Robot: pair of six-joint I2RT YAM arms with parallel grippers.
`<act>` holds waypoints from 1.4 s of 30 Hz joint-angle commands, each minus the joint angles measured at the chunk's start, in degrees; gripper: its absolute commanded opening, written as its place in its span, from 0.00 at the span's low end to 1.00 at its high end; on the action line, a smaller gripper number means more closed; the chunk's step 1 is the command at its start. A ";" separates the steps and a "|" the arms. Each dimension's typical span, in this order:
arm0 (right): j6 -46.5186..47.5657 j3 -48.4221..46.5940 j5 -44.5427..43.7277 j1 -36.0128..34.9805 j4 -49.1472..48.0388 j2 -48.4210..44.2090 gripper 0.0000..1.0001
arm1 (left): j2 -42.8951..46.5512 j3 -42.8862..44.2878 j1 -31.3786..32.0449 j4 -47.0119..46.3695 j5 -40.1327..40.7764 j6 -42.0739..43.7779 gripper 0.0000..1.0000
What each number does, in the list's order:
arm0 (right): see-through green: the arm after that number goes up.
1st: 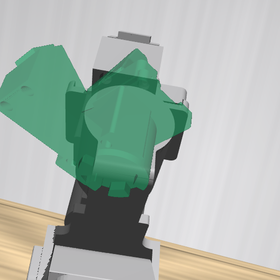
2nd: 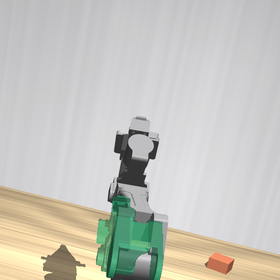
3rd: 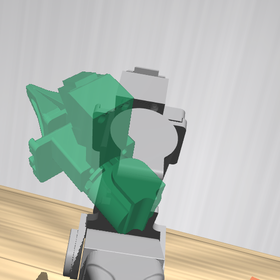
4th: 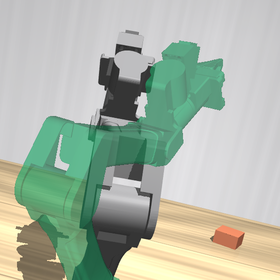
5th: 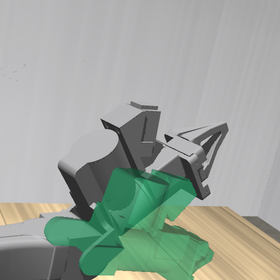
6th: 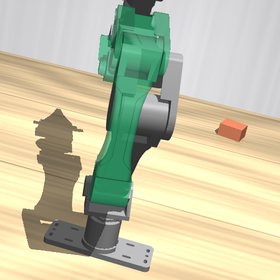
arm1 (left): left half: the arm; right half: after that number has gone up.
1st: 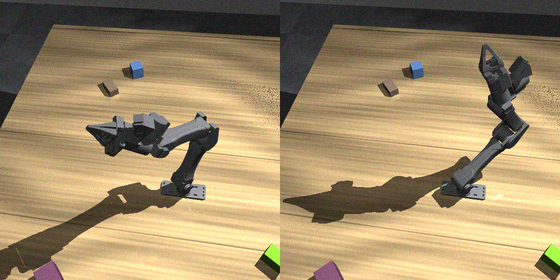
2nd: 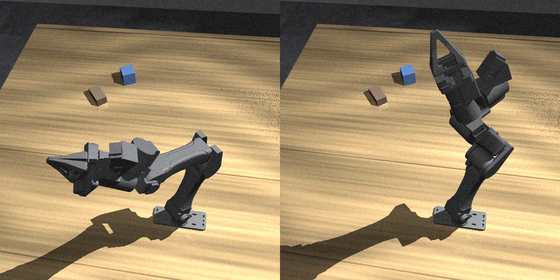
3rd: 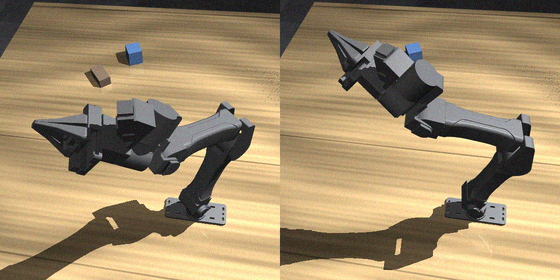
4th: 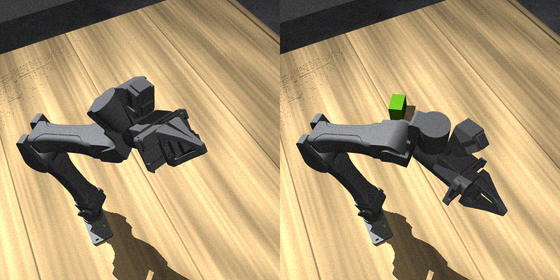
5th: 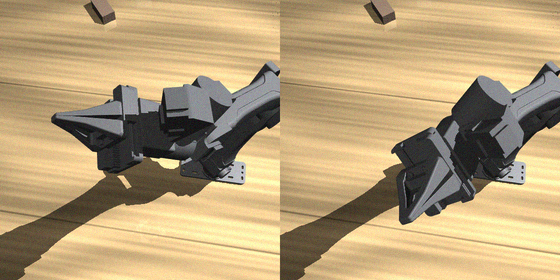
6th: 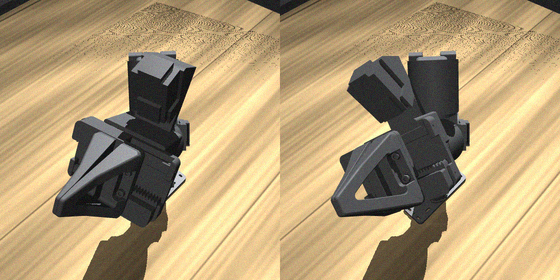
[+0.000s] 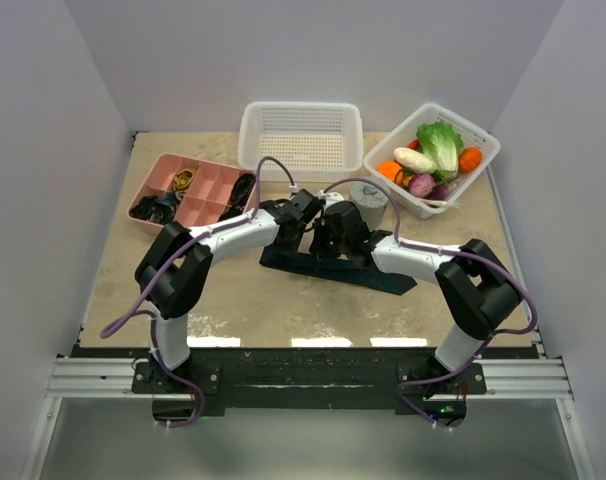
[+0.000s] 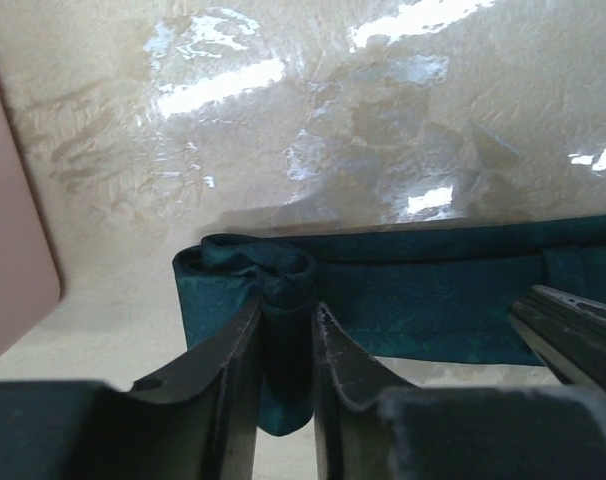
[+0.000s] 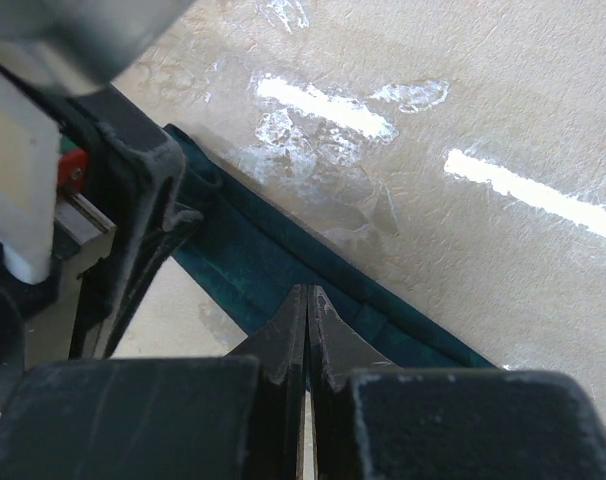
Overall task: Roll the ties
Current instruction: Roll the tie at the center of the board.
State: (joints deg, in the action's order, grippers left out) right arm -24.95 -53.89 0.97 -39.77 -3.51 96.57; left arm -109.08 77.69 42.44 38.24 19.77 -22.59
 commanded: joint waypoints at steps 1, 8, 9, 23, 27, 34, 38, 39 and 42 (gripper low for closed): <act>1.39 0.80 -0.27 0.22 -1.68 -1.39 0.00 | 0.53 -0.69 0.19 -4.65 -5.44 -2.98 0.38; 1.83 1.33 0.34 0.22 -2.20 -2.09 0.00 | 2.82 -1.75 0.28 -7.04 -7.99 -3.95 0.53; 2.01 1.24 0.52 0.30 -2.20 -2.27 0.00 | 3.43 -1.84 0.11 -7.39 -7.99 -3.95 0.54; 3.50 -1.39 4.56 -0.39 -2.82 -3.68 0.00 | 13.97 -6.49 -5.86 -9.85 -9.56 -3.43 0.65; 3.24 -3.24 6.14 -1.36 -3.17 -2.45 0.00 | 17.93 -11.84 -10.61 -13.26 -14.66 -3.25 0.67; 2.36 -6.23 7.73 -3.56 -4.31 1.95 0.00 | 21.10 -19.24 -16.24 -19.86 -24.95 -2.99 0.75; 2.19 -7.37 8.78 -4.09 -4.84 4.32 0.00 | 20.48 -21.09 -17.99 -21.62 -27.41 -3.60 0.77; 2.19 -7.55 8.96 -4.18 -4.93 4.85 0.00 | 20.48 -21.87 -18.35 -22.58 -27.76 -3.78 0.77; 2.10 -8.34 9.48 -4.35 -5.28 7.13 0.00 | 20.22 -23.11 -19.49 -23.56 -29.00 -4.13 0.78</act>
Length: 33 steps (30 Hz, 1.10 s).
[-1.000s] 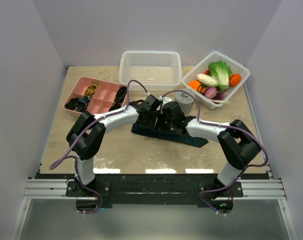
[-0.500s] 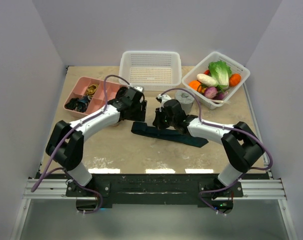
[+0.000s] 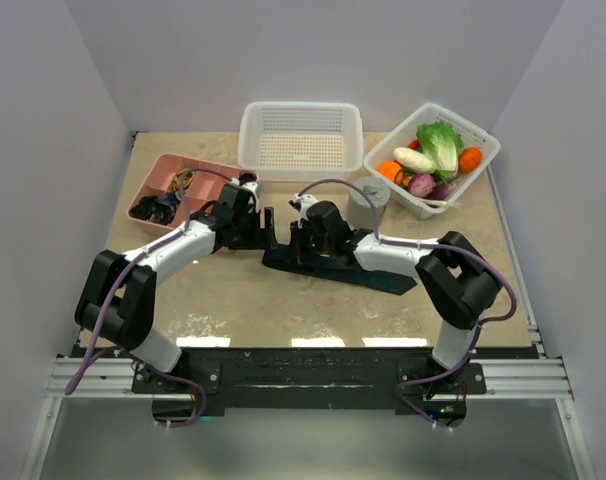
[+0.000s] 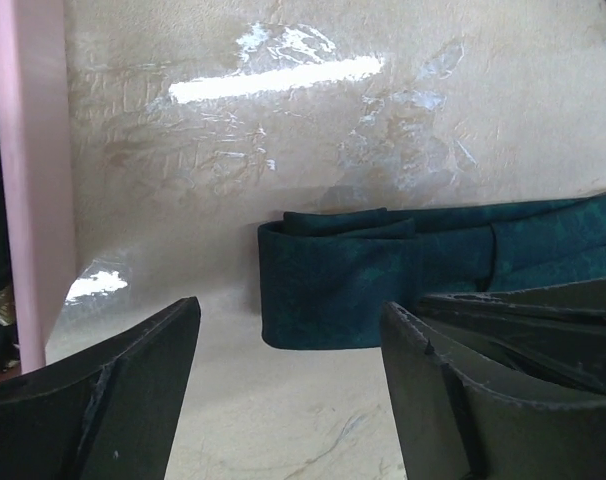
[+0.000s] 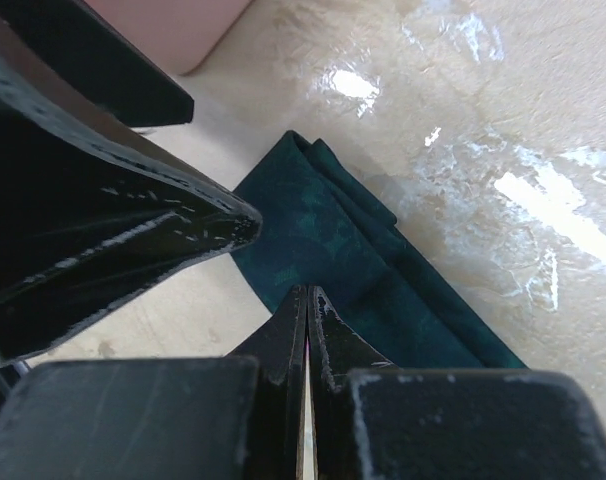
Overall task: Roll the ties
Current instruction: Roll the tie at the center of the board.
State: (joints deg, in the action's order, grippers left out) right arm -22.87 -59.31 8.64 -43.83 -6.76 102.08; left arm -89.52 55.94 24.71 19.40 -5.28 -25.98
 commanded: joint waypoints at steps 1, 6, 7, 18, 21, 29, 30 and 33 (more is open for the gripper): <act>0.02 -3.09 1.81 -0.29 -2.11 2.41 0.00 | 0.48 -1.54 -1.94 -4.81 -4.04 -0.65 0.78; 0.02 -2.83 0.50 -0.20 -1.67 3.82 0.00 | -0.66 -2.59 -2.30 -5.86 -4.74 -0.39 0.78; 0.11 -2.66 -0.03 -0.20 -1.32 4.00 0.00 | -0.83 -2.85 -2.30 -6.12 -4.92 -0.48 0.78; 0.46 -2.30 -2.05 -0.29 0.96 4.00 0.00 | -3.56 -6.37 -2.56 -14.90 -7.20 0.22 0.77; 0.72 -2.83 -2.14 -0.11 1.40 3.56 0.00 | -4.61 -7.07 -3.09 -17.46 -8.43 0.23 0.75; 0.72 -3.62 -1.35 0.15 2.54 2.07 0.00 | -8.12 -9.01 -4.85 -24.32 -13.79 -0.65 0.62; 0.72 -3.71 -1.18 0.33 2.63 1.81 0.00 | -8.57 -9.01 -4.85 -24.75 -14.40 -0.48 0.59; 0.37 -3.88 -0.65 0.50 2.63 0.84 0.00 | -9.01 -9.27 -4.93 -25.81 -15.72 -0.74 0.51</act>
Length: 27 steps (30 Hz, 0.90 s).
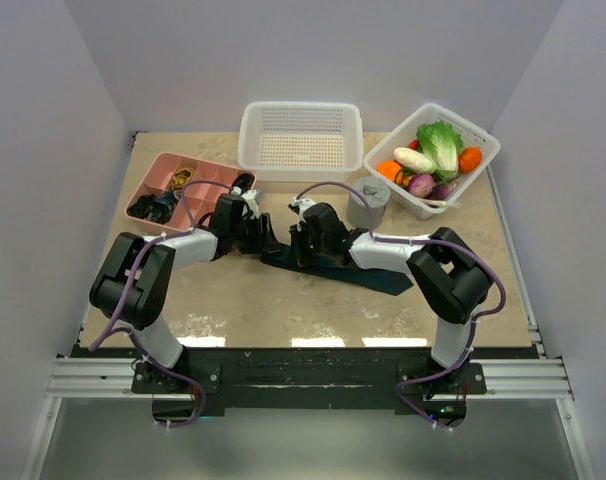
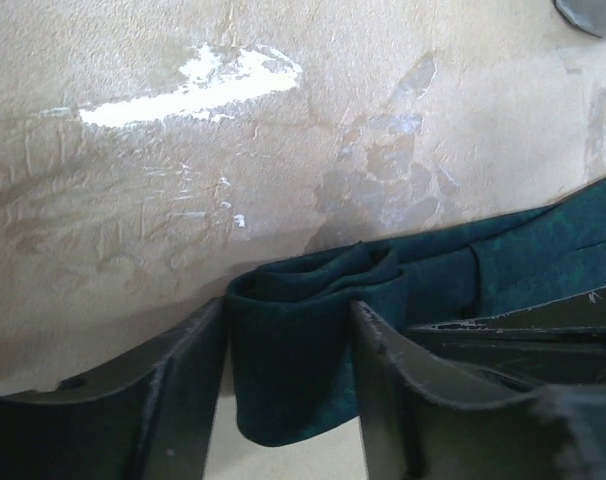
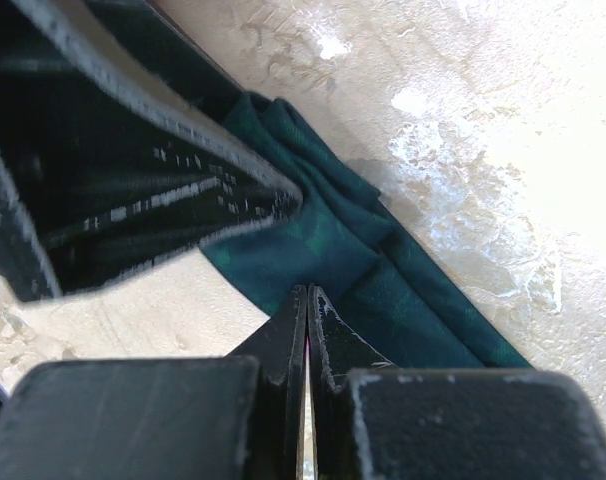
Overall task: Roll the ties
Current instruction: Roll the tie at the center of the board.
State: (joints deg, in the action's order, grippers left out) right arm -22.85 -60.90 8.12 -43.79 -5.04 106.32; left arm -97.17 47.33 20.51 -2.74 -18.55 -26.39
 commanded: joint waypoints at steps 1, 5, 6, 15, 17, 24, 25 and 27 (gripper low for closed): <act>0.26 -2.38 -0.03 0.55 1.08 -3.58 0.00 | -1.36 -0.57 -0.74 -3.67 -2.63 -0.41 0.49; 0.44 -2.90 -0.56 0.81 1.69 -4.54 0.00 | -0.57 -0.14 -0.83 -3.59 -3.16 -0.33 0.43; 0.70 -3.08 -0.74 0.81 1.70 -4.72 0.00 | -0.57 0.13 -0.83 -3.32 -3.16 -0.07 0.42; 2.02 -4.49 -2.75 0.90 3.10 -2.79 0.00 | 0.13 1.80 -0.83 -0.77 -3.08 0.90 0.37; 2.11 -4.22 -3.46 0.81 3.28 -2.96 0.00 | 0.40 1.71 -0.83 -0.51 -3.07 0.82 0.37; 1.93 -3.96 -2.94 0.72 2.93 -1.56 0.00 | 1.80 2.85 -0.74 1.51 -2.72 1.25 0.36; 1.67 -3.87 -2.67 0.81 2.58 -1.38 0.00 | 2.15 3.03 -0.74 1.86 -2.64 1.43 0.36; 1.41 -3.52 -2.32 0.72 1.96 -0.94 0.00 | 2.42 3.91 -0.65 2.65 -2.46 1.96 0.36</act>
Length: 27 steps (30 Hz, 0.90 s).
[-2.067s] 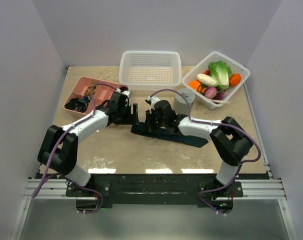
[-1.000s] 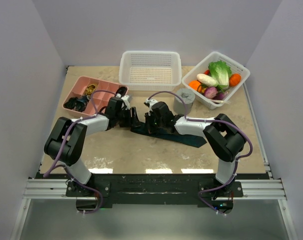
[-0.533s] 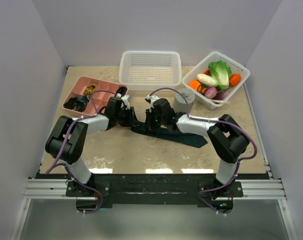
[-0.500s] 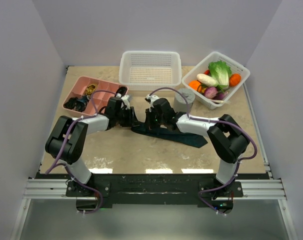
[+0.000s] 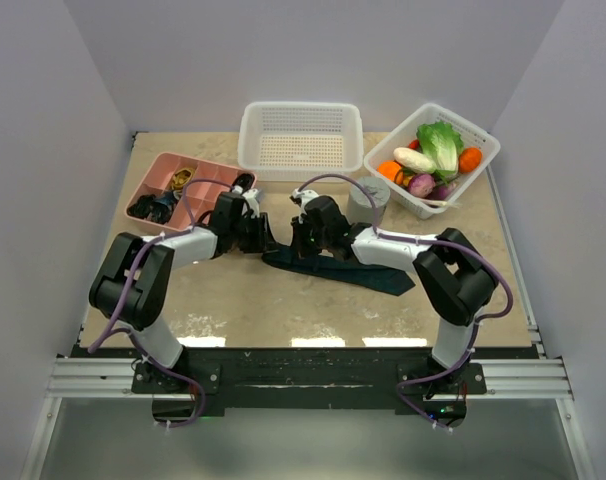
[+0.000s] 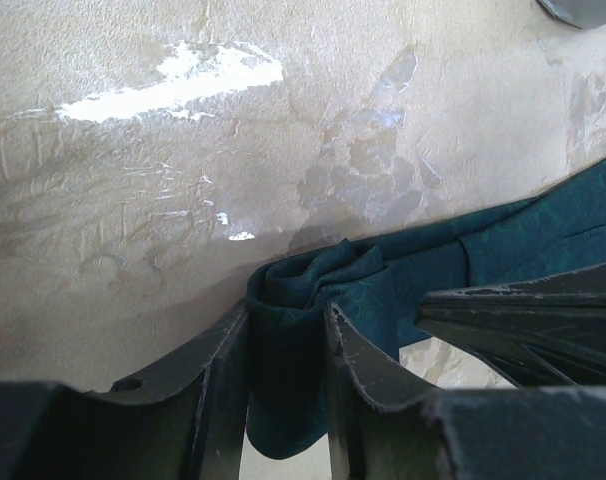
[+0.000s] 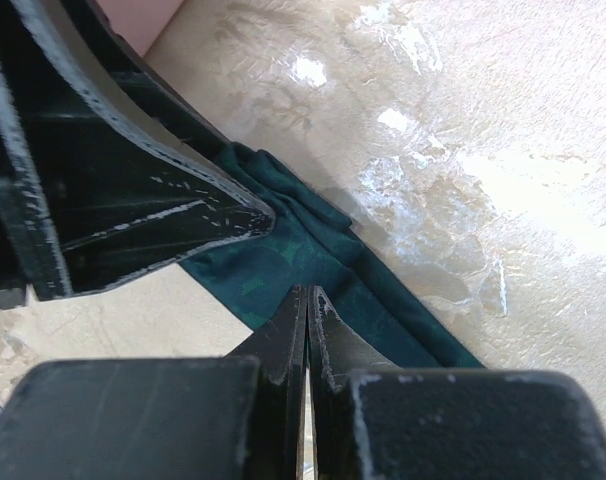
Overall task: Roll the ties
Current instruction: Roll the tie at the center of the board.
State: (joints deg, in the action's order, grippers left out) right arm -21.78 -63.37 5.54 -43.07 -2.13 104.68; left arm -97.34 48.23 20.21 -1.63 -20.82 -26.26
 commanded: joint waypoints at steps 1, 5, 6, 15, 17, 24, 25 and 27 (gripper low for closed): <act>0.25 -0.96 0.35 -0.08 -1.21 0.78 0.00 | 2.77 3.27 -0.34 3.72 -0.19 2.00 0.35; -0.28 -1.22 1.31 -0.08 -1.91 1.93 0.00 | 3.47 4.94 0.44 6.11 1.82 2.97 0.33; -0.63 -1.23 1.31 -0.09 -2.09 2.36 0.00 | 3.56 5.38 0.97 6.89 2.36 3.14 0.33; -2.56 -1.67 3.25 -0.17 -4.90 4.39 0.00 | 2.51 11.80 7.12 14.89 11.67 5.08 0.30; -3.26 -1.32 3.69 -0.09 -5.86 4.39 0.00 | 2.51 13.47 8.09 17.00 14.30 5.25 0.30; -5.73 -0.61 6.24 -0.17 -8.76 5.44 0.00 | 3.73 15.41 10.29 18.06 13.97 4.38 0.30; -5.90 -0.44 6.32 -0.17 -9.29 5.44 0.00 | 3.74 15.49 10.38 17.98 13.35 4.20 0.30; -6.25 -0.17 6.24 -0.17 -9.47 5.36 0.00 | 4.00 15.32 10.55 17.71 12.64 4.03 0.30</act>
State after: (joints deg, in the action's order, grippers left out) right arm -25.98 -63.35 9.21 -43.00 -6.98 109.97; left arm -96.18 61.41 29.82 16.58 -6.39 -21.87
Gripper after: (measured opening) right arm 0.006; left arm 0.309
